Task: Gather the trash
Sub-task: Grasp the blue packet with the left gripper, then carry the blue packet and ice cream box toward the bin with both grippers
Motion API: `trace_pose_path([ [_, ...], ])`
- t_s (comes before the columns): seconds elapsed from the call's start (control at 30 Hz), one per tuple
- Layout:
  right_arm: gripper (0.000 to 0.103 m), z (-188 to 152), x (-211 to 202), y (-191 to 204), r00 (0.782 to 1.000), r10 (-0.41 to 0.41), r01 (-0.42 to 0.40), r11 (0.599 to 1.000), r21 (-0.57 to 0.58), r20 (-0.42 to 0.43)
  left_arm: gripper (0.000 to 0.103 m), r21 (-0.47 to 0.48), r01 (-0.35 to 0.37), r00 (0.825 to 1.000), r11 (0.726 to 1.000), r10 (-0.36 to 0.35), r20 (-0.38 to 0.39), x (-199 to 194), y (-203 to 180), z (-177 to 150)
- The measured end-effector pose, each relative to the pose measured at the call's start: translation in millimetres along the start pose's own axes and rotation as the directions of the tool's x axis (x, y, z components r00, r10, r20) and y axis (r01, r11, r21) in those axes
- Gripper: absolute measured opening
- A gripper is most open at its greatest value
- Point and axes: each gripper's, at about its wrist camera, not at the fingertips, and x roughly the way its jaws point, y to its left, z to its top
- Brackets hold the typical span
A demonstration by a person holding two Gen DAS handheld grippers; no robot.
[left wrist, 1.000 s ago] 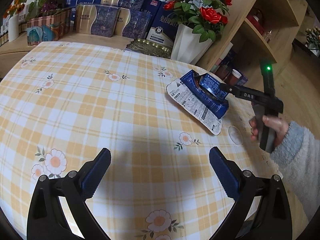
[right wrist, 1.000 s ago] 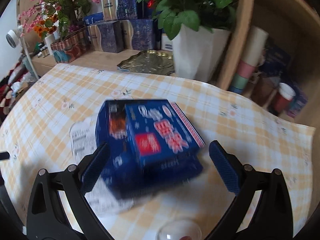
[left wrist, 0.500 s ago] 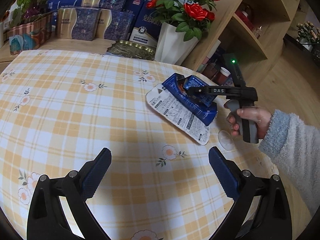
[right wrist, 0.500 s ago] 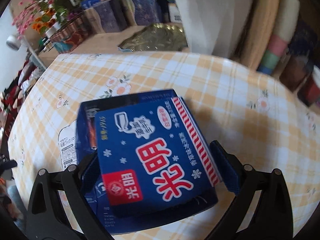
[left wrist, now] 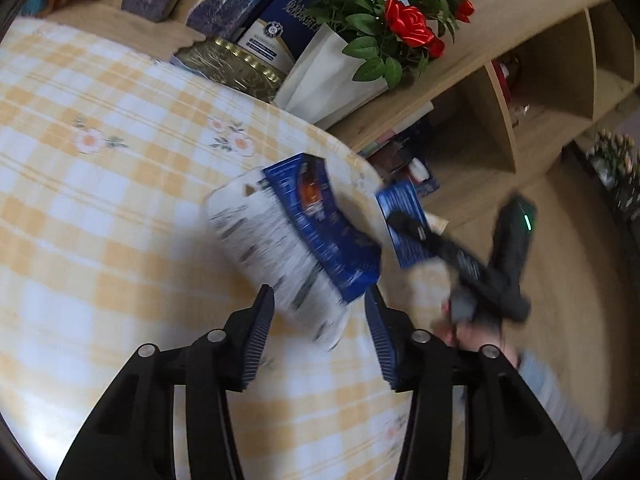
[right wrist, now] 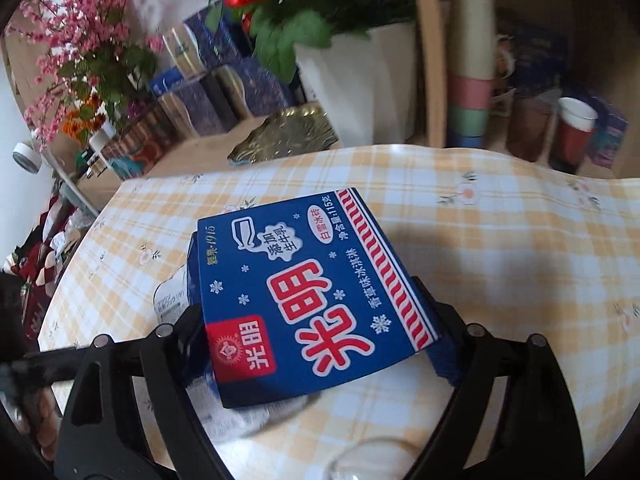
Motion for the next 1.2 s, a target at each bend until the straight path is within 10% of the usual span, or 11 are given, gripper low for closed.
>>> trace_pose_path([
  [0.4, 0.084, -61.6, -86.8, -65.2, 0.996, -0.029, 0.016, 0.988, 0.156, 0.080, 0.037, -0.219, -0.011, 1.000, 0.976, 0.015, 0.017, 71.7, 15.5, 29.2],
  [0.8, 0.084, -82.3, -108.5, -69.9, 0.995, -0.024, 0.007, 0.986, 0.169, 0.093, 0.023, -0.181, -0.128, 0.992, 0.975, 0.125, -0.029, 102.6, 7.2, 35.6],
  [1.2, 0.084, -91.3, -121.7, -48.5, 0.993, 0.001, -0.021, 0.985, 0.171, 0.117, 0.014, 0.025, -0.035, 0.998, 0.999, 0.034, 0.049, 49.0, -37.5, 49.0],
])
